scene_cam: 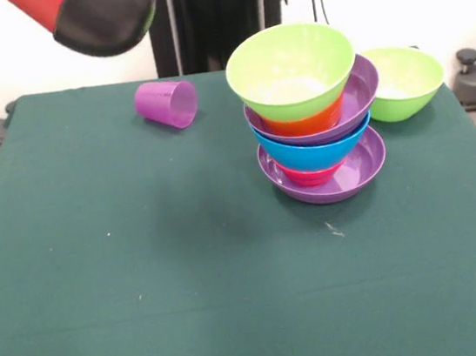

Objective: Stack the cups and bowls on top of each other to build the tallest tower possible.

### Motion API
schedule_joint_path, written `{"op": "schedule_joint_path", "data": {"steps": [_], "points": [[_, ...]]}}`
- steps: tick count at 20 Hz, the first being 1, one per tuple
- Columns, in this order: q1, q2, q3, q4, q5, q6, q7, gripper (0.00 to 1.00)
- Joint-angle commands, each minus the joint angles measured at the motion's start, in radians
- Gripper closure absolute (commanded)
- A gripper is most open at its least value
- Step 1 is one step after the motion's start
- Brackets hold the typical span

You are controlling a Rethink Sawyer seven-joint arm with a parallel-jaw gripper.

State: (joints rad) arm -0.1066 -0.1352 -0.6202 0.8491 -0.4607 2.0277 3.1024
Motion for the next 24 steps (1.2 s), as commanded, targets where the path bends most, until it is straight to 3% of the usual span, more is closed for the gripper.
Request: {"op": "schedule_joint_path", "data": {"steps": [1, 10, 15, 24], "points": [[-0.01, 0.114, 0.17, -0.09, 0.046, 0.068, -0.141, 0.0], [-0.018, 0.202, 0.174, -0.175, 0.066, 0.099, -0.121, 0.0], [-0.001, 0.275, 0.103, -0.293, -0.003, 0.123, -0.124, 0.0], [0.027, 0.324, 0.004, -0.424, -0.16, 0.275, -0.56, 0.0]]}}
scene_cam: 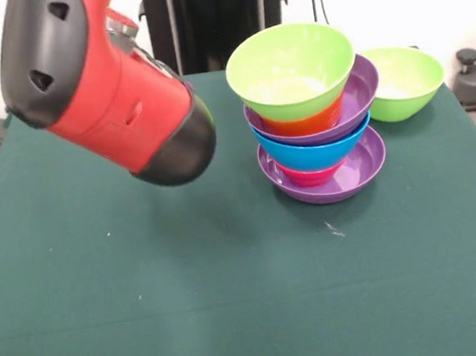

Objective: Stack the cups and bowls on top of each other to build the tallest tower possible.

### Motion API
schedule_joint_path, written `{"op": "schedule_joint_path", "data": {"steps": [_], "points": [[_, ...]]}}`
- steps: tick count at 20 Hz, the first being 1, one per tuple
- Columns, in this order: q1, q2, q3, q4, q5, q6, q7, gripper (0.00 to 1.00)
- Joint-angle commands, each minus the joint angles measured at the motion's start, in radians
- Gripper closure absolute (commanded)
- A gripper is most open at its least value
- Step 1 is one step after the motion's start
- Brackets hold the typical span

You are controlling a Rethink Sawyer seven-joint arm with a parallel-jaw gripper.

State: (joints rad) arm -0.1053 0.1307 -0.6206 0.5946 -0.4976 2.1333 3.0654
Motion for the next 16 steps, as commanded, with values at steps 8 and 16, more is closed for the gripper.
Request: {"op": "schedule_joint_path", "data": {"steps": [8, 16], "points": [[0.017, 0.118, -0.093, -0.286, -0.169, 0.227, -0.712, 0.0], [0.005, 0.096, -0.114, -0.298, -0.067, 0.193, -0.496, 0.0]]}}
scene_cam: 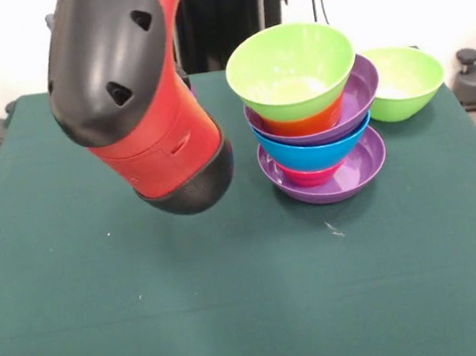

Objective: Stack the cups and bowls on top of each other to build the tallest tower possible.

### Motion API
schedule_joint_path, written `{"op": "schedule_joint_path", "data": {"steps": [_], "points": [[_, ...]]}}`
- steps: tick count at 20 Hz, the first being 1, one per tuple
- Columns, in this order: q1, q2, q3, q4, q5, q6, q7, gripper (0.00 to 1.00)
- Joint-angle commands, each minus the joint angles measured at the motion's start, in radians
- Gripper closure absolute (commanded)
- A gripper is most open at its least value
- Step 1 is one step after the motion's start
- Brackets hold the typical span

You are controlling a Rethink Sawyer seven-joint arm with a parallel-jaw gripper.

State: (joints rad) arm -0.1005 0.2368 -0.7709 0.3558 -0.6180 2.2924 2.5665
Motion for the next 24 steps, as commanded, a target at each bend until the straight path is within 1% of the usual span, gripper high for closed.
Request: {"op": "schedule_joint_path", "data": {"steps": [1, 4, 5, 6, 8, 9, 10, 11, 12, 14, 16, 20, 21, 24], "points": [[0.005, -0.033, 0.052, -0.037, 0.078, 0.032, 0.075, 0.0], [0.025, -0.132, 0.124, 0.053, 0.169, -0.012, 0.261, 0.0], [0.032, -0.145, 0.122, 0.058, 0.178, -0.024, 0.263, 0.0], [0.045, -0.166, 0.115, 0.054, 0.18, -0.038, 0.232, 0.0], [0.064, -0.19, 0.085, 0.042, 0.173, -0.055, 0.128, 0.0], [0.069, -0.198, 0.074, 0.038, 0.172, -0.06, 0.095, 0.0], [0.076, -0.212, 0.055, 0.029, 0.16, -0.065, 0.033, 0.0], [0.079, -0.221, 0.043, 0.025, 0.155, -0.063, 0.001, 0.0], [0.082, -0.233, 0.021, 0.01, 0.142, -0.051, -0.055, 0.0], [0.084, -0.242, -0.006, -0.02, 0.128, -0.026, -0.12, 0.0], [0.083, -0.241, -0.018, -0.055, 0.138, 0.013, -0.147, 0.0], [0.075, -0.223, -0.036, -0.149, 0.185, 0.107, -0.134, 0.0], [0.074, -0.218, -0.036, -0.164, 0.196, 0.117, -0.129, 0.0], [0.061, -0.187, -0.014, -0.222, 0.261, 0.132, -0.085, 0.0]]}}
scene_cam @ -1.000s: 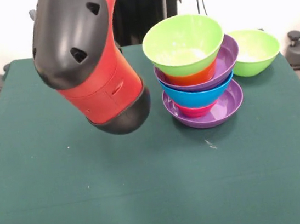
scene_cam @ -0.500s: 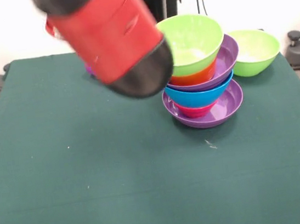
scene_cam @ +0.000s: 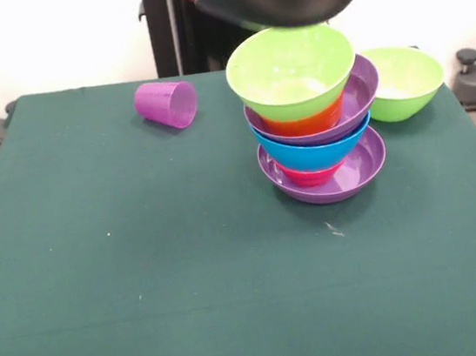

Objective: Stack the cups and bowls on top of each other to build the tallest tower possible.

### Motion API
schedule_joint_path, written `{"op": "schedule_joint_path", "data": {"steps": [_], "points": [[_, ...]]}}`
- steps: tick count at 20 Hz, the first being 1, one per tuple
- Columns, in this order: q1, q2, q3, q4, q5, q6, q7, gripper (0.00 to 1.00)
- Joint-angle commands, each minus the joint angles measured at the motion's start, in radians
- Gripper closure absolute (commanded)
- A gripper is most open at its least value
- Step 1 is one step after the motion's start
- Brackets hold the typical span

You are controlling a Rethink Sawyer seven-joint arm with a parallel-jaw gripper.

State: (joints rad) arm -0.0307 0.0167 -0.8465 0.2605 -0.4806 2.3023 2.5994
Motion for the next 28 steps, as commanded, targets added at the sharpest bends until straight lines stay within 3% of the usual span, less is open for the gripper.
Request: {"op": "schedule_joint_path", "data": {"steps": [1, 8, 13, 18, 28], "points": [[-0.011, 0.038, 0.064, -0.132, 0.139, 0.124, -0.11, 0.0], [-0.044, 0.132, 0.097, -0.2, 0.301, 0.124, 0.083, 0.0], [-0.082, 0.219, 0.04, -0.243, 0.364, 0.133, 0.151, 0.0], [-0.109, 0.258, -0.017, -0.277, 0.409, 0.136, 0.17, 0.0], [-0.105, 0.251, -0.078, -0.255, 0.471, 0.147, 0.17, 0.0]]}}
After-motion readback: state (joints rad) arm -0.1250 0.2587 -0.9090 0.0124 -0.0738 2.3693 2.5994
